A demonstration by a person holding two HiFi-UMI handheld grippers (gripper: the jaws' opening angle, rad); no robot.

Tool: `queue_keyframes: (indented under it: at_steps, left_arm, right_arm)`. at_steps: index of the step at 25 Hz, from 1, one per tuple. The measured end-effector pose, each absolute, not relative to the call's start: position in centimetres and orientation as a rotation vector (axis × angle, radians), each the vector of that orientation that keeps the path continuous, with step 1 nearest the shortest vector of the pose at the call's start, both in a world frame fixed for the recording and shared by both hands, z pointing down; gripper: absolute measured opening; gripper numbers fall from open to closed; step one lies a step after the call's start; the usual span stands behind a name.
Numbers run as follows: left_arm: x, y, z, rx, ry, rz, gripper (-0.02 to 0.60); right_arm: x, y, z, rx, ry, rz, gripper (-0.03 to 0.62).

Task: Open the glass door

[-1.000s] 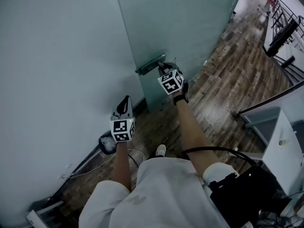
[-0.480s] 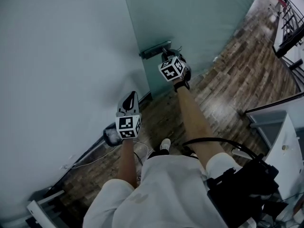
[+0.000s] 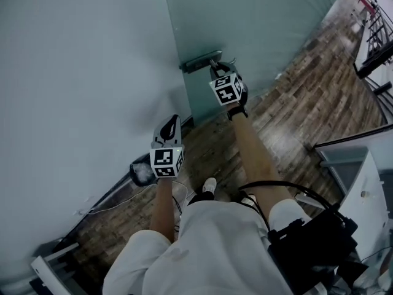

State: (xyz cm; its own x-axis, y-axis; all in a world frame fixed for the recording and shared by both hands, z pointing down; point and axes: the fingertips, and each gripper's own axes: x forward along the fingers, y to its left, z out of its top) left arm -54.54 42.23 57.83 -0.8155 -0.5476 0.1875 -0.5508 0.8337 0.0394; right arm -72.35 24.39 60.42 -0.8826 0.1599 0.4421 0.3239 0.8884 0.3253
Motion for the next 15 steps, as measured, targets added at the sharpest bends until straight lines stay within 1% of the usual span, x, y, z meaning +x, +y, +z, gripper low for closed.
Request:
queue_keyframes:
  at_steps: [2,4,5,6,7,11,15]
  left_arm:
    - [-55.6,40.9,57.6,0.896,-2.821,0.013,0.003]
    - [-56.0,38.5,56.7,0.960,-2.817,0.003,0.003]
    - [-55.8,36.7,55.9,1.007,-2.815,0.001,0.003]
    - [-55.2,34.5,54.9,1.065,-2.810,0.002,0.003]
    - [-54.3,32.0,53.8,1.129,-2.804,0.006,0.003]
    - [-50.0,21.9,49.8,1.373,-2.756,0.006,0.003]
    - [-43.2,9.8,46.7,1.698,-2.633,-0.041,0.003]
  right_arm:
    - [-71.1,24.0,60.1,-0.371,-2.715,-0.530,0.098]
    - [-68.3,22.8,59.4,-0.371,-2.776,-0.475,0.097]
    - [-66.1,21.6,58.5,-0.359,-2.805,-0.423,0.075]
    - [-63.4,20.1,57.5,-0.335,-2.830,-0.364,0.024]
    - [-60.4,18.3,56.3,-0.301,-2.850,-0.308,0.003]
    - [-49.3,10.5,52.0,-0.107,-2.902,-0.171,0.002]
    - [-38.2,-0.3,47.8,0.241,-2.954,-0.115,0.002]
